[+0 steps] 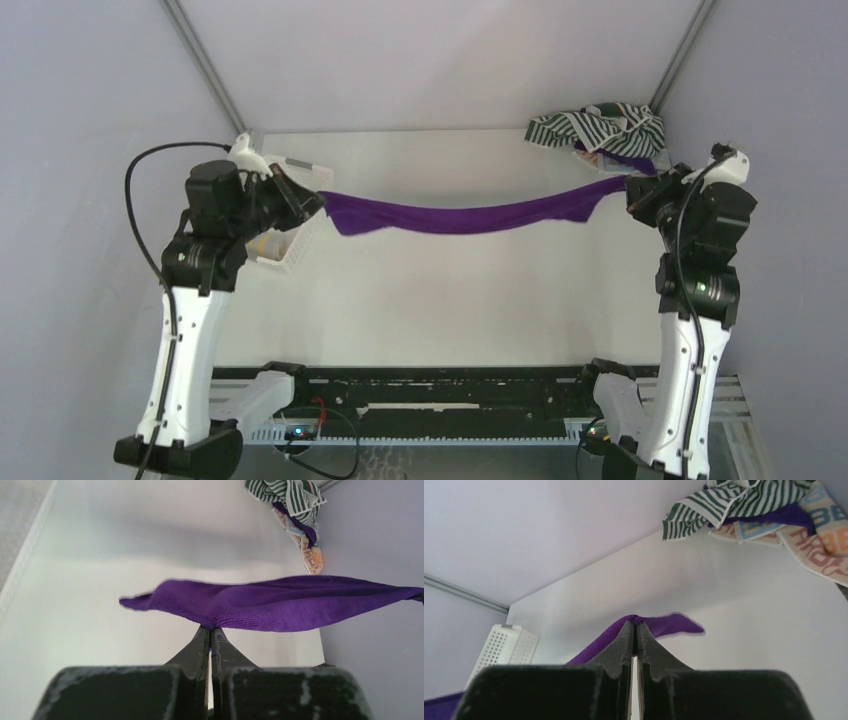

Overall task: Roll the towels
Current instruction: Flatten out the towel at the center of the board.

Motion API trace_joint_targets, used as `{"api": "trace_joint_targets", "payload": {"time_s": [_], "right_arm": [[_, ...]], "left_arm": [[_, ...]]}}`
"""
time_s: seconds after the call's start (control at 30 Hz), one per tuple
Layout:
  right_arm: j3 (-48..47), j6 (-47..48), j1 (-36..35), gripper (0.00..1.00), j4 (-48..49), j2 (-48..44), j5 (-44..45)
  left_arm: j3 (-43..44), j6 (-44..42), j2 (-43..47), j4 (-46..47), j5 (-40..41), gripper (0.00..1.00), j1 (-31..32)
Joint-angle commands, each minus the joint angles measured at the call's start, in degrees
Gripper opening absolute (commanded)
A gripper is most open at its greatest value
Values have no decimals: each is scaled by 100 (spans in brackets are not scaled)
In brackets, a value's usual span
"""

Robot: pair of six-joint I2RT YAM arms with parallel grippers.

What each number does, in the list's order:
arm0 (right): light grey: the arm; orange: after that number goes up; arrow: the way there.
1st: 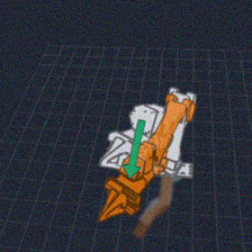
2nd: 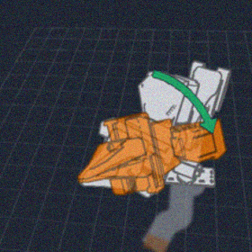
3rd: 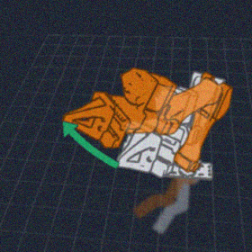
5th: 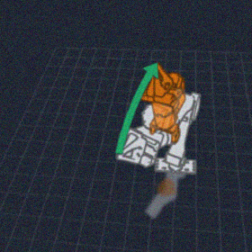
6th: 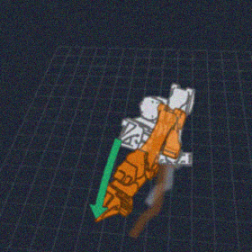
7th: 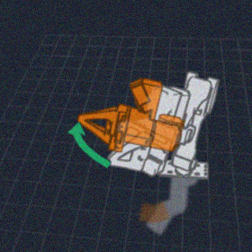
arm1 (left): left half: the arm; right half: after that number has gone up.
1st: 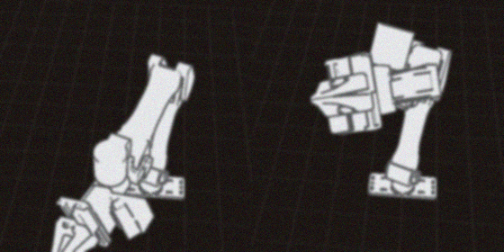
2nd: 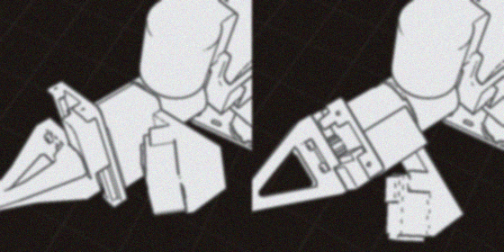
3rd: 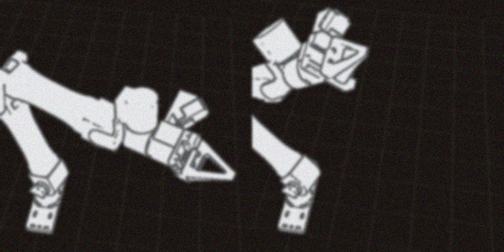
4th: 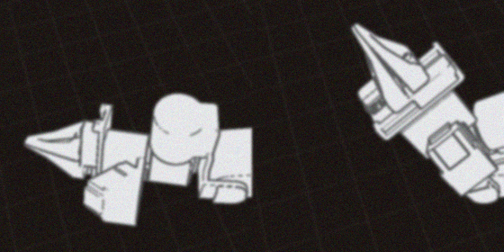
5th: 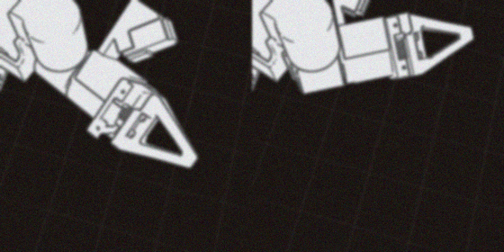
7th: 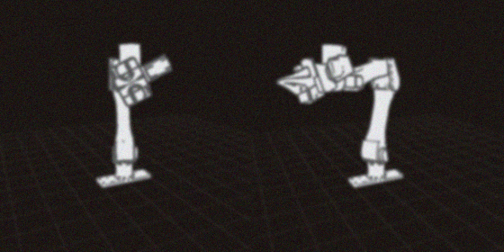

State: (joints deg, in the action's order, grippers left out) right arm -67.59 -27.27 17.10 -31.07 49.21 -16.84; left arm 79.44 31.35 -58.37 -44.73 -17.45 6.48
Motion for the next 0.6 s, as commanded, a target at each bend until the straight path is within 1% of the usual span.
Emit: {"api": "trace_joint_targets", "payload": {"time_s": [0.0,0.13,0.23,0.3,0.4,0.47,0.57], "right_arm": [[14,105,39,0,-524,-523,370],[95,140,-12,0,-889,-540,717],[503,11,-1,0,-652,-308,763],[830,-120,-4,0,-326,-32,803],[1455,-381,3,0,438,676,825],[1678,-493,-9,0,958,1412,643],[1634,-463,-29,0,1657,2681,272]], "left_arm": [[-393,-145,664,-339,-189,1,-38],[-759,-163,873,-481,-171,4,-36],[-1247,-66,499,-197,-197,3,-97],[-1615,91,60,239,-330,0,-139],[-1862,286,-818,875,-346,0,-177],[-1759,338,-1520,1151,-330,0,-179],[-1343,339,-2761,1348,-360,0,-179]]}}
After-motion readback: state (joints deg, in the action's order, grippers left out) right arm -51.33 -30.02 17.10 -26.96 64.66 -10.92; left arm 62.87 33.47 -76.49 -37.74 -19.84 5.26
